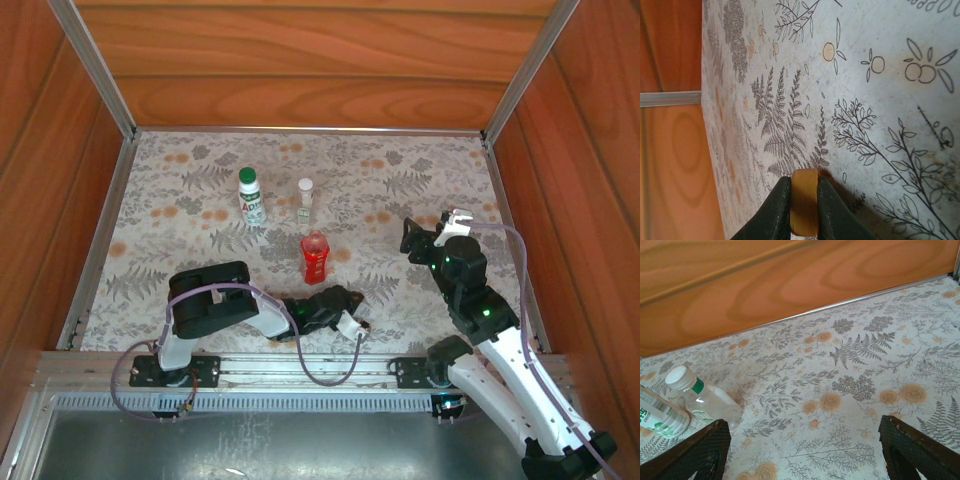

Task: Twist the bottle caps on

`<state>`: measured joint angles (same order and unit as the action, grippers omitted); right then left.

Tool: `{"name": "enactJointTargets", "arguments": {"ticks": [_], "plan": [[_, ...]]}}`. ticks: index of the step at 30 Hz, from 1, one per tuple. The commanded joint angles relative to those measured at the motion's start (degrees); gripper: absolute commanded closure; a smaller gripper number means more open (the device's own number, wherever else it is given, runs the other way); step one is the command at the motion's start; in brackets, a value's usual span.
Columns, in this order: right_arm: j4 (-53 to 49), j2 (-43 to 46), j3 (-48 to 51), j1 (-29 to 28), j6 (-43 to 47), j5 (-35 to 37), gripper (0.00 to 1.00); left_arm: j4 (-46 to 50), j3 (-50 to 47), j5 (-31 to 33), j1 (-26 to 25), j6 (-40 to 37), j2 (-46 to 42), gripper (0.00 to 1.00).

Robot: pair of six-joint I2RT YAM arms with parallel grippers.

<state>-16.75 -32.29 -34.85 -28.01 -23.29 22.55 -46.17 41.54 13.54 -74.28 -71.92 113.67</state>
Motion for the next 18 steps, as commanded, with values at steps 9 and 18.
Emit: {"name": "enactJointTargets", "arguments": {"ticks": [9, 18], "plan": [[1.02, -0.22, 1.02, 0.59, -0.35, 1.36, 0.18, 6.96, -1.76, -1.34, -1.33, 1.14, -1.17, 0.68], [2.35, -1.77, 1.17, 0.68, -0.77, 0.72, 0.18, 10.47, -5.99, -1.9, -2.81, 4.58, -7.14, 0.6]]}}
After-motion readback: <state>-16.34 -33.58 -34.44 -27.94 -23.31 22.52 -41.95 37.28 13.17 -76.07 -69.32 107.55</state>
